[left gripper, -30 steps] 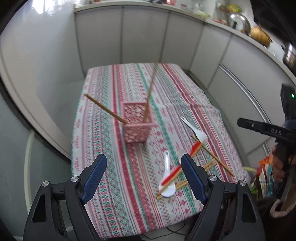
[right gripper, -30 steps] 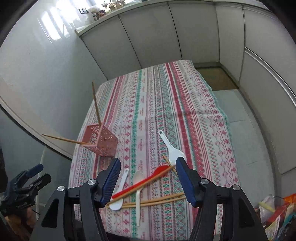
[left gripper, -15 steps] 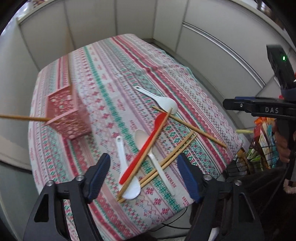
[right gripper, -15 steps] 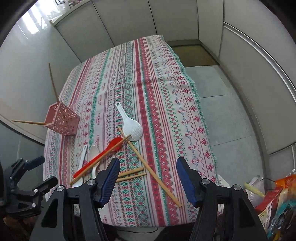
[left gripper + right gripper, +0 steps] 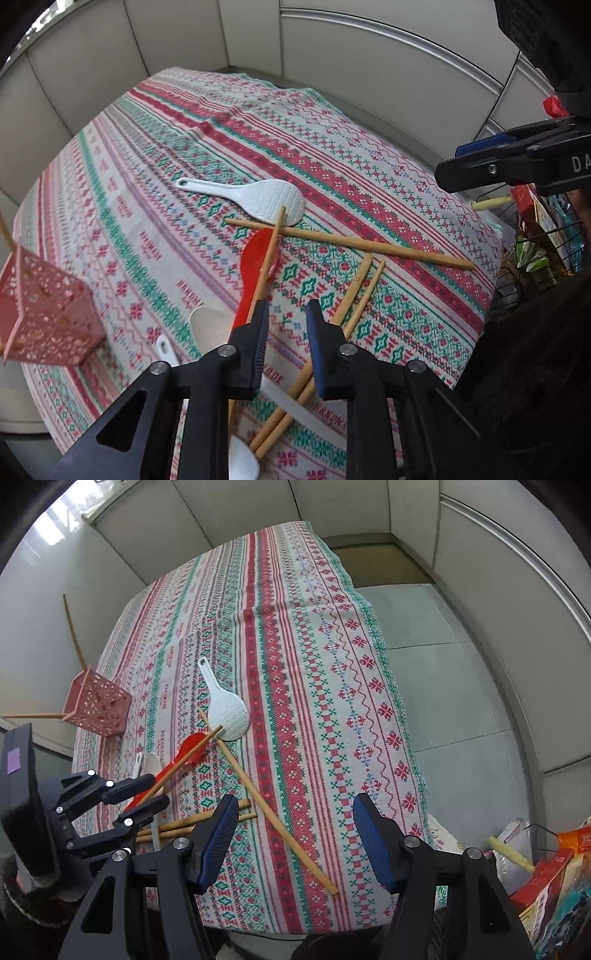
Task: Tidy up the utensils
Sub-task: 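Move both tools back down to the remaining chopsticks on the tablecloth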
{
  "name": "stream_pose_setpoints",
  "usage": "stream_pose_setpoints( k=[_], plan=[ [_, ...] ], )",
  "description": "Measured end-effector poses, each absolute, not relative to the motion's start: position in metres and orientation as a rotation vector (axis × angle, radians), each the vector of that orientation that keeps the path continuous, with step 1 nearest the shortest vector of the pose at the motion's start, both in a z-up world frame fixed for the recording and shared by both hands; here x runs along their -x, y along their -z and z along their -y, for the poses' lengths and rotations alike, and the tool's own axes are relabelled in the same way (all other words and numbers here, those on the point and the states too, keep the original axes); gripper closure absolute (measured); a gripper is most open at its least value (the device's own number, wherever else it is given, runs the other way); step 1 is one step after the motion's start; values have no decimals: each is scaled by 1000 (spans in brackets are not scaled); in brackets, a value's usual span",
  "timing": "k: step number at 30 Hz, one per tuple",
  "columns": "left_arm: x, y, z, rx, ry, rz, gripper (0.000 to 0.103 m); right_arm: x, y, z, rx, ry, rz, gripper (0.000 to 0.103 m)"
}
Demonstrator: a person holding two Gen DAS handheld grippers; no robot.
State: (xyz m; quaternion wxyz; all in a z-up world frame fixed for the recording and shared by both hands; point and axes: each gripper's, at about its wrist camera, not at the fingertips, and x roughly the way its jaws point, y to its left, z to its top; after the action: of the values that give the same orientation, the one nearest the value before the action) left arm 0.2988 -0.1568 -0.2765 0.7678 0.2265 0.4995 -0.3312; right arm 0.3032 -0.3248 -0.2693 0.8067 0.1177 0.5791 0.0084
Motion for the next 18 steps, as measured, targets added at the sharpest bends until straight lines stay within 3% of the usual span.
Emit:
stream_pose_setpoints(
  k=[18],
  plan=[
    [-340, 300, 179, -488, 675, -1153, 96, -316, 271, 327, -263, -23, -1253, 37]
  ],
)
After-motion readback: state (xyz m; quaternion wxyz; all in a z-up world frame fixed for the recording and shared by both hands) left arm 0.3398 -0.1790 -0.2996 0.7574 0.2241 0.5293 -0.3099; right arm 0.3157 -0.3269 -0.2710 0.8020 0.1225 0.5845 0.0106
